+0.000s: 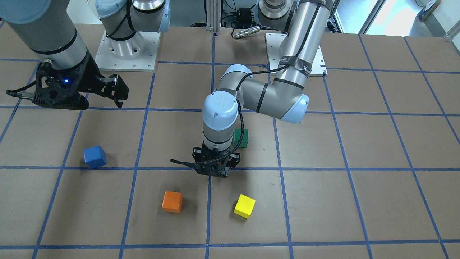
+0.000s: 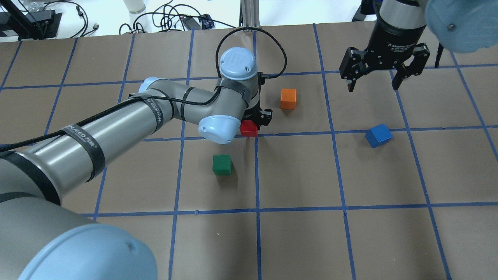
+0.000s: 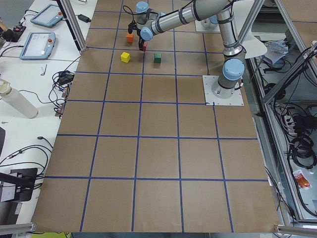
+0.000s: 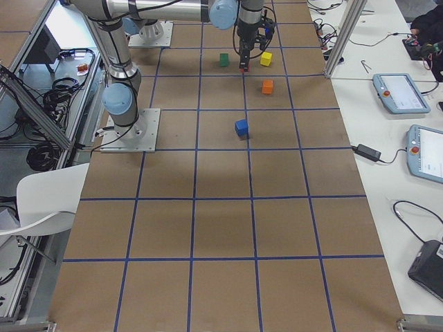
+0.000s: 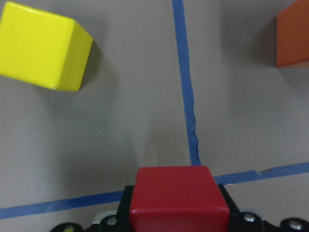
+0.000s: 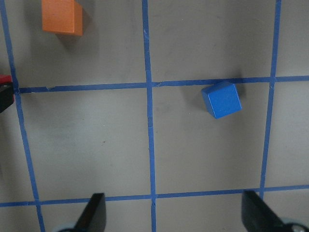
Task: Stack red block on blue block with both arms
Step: 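Carry the red cube toward the table center and set it down, then open the left gripper and raise it back to its start pose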
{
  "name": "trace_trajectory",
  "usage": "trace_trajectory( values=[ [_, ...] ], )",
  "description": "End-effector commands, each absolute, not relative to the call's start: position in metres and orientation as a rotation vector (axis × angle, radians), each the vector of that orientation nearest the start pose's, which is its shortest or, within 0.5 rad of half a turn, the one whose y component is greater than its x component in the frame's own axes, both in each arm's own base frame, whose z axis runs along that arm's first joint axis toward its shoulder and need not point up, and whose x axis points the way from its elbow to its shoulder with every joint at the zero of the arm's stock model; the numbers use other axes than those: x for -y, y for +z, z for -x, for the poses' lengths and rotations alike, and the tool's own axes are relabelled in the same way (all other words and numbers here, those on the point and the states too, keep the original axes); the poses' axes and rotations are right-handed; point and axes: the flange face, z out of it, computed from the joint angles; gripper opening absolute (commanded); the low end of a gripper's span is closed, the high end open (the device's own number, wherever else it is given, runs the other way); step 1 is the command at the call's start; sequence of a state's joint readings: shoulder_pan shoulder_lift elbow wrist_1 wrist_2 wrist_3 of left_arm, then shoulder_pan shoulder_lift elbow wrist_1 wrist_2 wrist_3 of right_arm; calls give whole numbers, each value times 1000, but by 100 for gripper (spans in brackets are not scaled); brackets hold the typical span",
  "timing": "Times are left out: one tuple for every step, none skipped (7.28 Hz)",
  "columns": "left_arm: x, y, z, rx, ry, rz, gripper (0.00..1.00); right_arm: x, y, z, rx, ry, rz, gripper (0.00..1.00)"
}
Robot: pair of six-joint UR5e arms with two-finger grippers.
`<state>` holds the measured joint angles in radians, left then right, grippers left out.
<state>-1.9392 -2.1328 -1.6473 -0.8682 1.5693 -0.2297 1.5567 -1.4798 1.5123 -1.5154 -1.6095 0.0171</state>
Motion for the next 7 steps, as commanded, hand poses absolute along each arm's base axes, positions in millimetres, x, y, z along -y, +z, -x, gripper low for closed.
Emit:
trace_trajectory(
  values=[
    [561,180,364,-3160,-157,-233,100,523,465,-122,-3177,141,-44,100],
    [562,196,362,-3165,-178,-229,100,523,465,-122,-3176,141,-41,100],
    [563,202,359,-3162,-187,-226,100,524,465,-122,-3177,137,-41,100],
    [567,231,340,-3163,-207,-219,100,524,467,-122,-3177,117,-42,100],
    [575,264,296,-3146,-155,-256,100,525,469,-121,-3178,107,-47,100],
    [579,299,244,-3131,-104,-301,100,526,474,-121,-3177,85,-57,100],
    [574,341,202,-3124,-113,-322,100,526,475,-122,-3172,80,-52,100]
  ],
)
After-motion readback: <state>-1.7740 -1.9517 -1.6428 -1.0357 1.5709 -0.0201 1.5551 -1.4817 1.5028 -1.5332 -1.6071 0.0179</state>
